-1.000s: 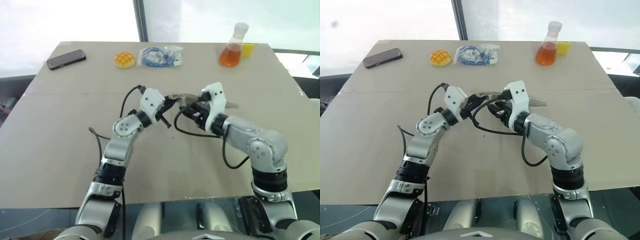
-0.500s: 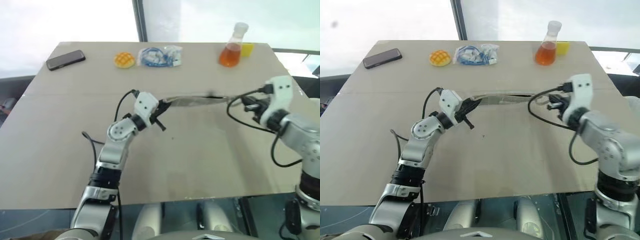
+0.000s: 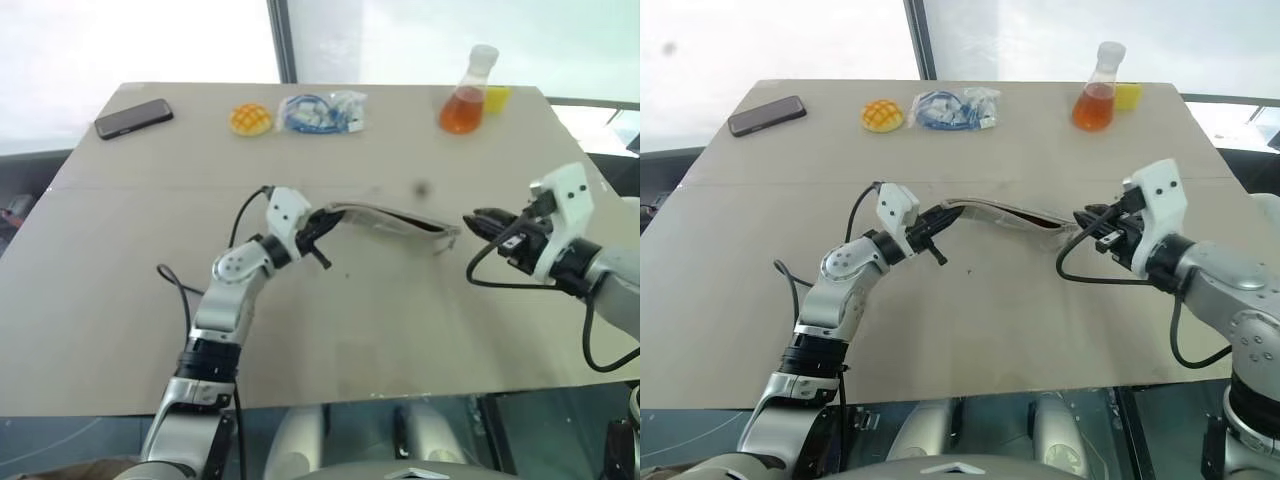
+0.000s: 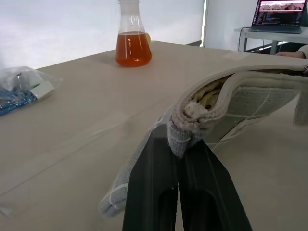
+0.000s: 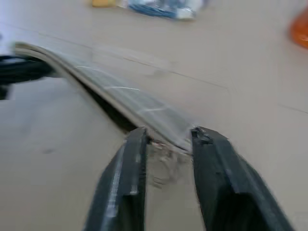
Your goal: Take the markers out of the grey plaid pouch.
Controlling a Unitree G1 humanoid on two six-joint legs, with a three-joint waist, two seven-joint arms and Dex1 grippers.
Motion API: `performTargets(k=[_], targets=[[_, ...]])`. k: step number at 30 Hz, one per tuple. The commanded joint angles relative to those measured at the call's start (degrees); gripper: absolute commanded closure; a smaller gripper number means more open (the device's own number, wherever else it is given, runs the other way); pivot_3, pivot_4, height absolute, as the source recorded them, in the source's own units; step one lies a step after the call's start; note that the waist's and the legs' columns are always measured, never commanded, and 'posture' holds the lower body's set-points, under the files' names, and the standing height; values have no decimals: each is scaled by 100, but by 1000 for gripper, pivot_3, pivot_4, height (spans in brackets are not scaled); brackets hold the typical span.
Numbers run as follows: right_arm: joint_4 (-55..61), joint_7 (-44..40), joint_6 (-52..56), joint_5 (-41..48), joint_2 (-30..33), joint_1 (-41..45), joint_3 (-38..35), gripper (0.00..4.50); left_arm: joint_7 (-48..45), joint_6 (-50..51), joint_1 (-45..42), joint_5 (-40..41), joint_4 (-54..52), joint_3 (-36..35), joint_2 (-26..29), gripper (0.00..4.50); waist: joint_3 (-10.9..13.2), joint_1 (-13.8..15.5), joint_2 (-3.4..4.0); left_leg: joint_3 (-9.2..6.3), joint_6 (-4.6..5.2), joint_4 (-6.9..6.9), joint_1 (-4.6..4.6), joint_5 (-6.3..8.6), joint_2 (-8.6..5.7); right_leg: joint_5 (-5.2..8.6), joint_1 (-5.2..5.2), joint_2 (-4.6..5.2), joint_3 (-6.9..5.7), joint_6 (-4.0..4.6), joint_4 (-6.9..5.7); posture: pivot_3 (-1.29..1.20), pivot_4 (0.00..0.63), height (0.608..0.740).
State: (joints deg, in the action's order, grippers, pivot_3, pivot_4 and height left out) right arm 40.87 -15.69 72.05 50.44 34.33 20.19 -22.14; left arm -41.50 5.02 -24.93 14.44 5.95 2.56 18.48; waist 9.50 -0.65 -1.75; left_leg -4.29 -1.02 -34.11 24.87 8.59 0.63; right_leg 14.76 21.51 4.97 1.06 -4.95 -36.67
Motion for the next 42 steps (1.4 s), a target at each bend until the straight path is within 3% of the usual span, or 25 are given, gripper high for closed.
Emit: performTargets(k=[1,5,14,22,28,33,38,42], targets=[[208,251,53,390,-182,249,23,4483,-52,61,-10,138,-387,7,-33,4500,0,-6,0,-1,0,0,-1,0,1,0,0,0,0,1,0,0,150,740],[-105,654,-221,-56,-834,533,1016,4483,-64,166,-18,167,-527,55,-69,4500,1,-28,2,-1,0,0,-5,0,5,4,2,-4,1,7,-2,0,150,740],[-640,453,-733,-746,-1009,579,2021,4483,-48,308,102,179,-796,31,-62,4500,3,-10,4,-3,1,3,6,1,-1,0,4,-2,-1,1,8,0,150,740],[-1119,261,-1061,-1448,-946,563,2675,4483,-32,458,244,248,-1029,74,-123,4500,3,-10,5,-3,1,1,1,1,1,1,3,-3,-1,2,6,0,150,740],[-717,-50,-1037,-1539,-687,596,2875,4483,12,612,220,323,-1000,-2,-111,4500,4,-7,6,-4,1,2,2,1,1,1,3,-3,-2,2,6,0,150,740],[-720,-362,-1566,-2729,132,849,4257,4483,-5,835,258,505,-1083,5,-199,4500,5,-14,7,-2,0,2,1,1,0,5,5,-1,-1,6,10,0,150,740],[-1406,-468,-2169,-3537,59,1175,4766,4483,-157,1065,307,682,-1254,77,-183,4500,6,-20,8,-2,0,2,0,1,1,5,4,-2,-2,7,10,0,150,740],[-1906,-602,-2409,-3614,-257,1133,4506,4483,-508,1487,514,1048,-1566,162,-75,4500,7,-13,9,-3,0,3,1,1,1,1,2,-2,-2,1,12,0,150,740]])
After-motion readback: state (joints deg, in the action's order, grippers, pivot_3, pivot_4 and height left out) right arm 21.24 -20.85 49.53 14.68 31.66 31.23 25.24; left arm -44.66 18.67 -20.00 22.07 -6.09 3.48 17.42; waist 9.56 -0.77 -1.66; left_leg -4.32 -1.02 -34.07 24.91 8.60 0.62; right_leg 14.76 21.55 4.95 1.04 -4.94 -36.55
